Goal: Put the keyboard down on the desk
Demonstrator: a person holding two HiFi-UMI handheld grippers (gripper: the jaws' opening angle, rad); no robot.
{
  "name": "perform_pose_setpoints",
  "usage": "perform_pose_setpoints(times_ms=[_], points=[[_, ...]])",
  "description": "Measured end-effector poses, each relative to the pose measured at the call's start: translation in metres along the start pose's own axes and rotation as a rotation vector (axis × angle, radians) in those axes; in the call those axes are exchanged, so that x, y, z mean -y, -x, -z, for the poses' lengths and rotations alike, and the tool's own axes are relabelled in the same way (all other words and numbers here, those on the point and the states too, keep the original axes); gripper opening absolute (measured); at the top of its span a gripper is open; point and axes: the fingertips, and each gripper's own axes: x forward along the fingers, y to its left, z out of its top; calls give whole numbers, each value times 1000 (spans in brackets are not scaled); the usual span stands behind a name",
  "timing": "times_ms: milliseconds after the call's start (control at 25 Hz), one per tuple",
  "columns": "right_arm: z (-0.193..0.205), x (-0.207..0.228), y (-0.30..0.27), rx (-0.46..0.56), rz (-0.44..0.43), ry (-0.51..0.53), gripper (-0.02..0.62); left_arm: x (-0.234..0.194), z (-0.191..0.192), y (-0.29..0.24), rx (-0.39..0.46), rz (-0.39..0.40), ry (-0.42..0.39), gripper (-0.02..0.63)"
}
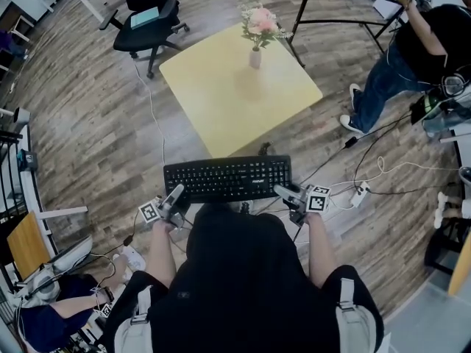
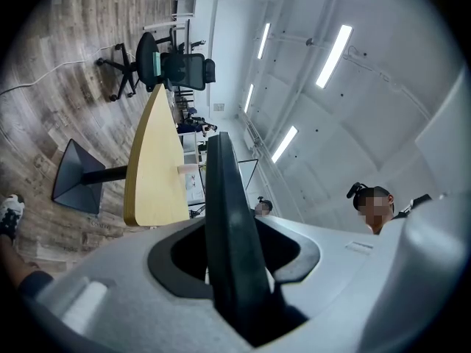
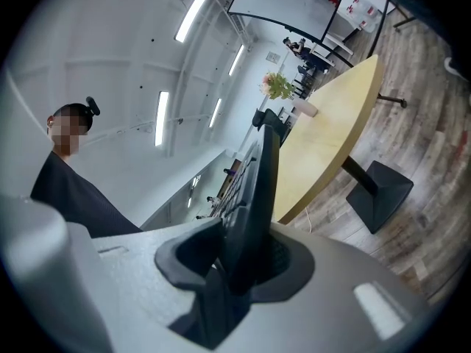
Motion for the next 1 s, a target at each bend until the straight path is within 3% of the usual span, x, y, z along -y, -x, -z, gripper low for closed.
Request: perform_pose_setpoints(times_ms=[360,760,1000], points=[[-38,9,-33,28,26,-17,118,-12,-53,-30,-33,4,11,170],[-37,12,-34,51,54,0,120,-19,-59,-35,-59,14,13,170],[-46,11,-56,70,70,-1,120,-23,-87,-39,-80,24,25,170]])
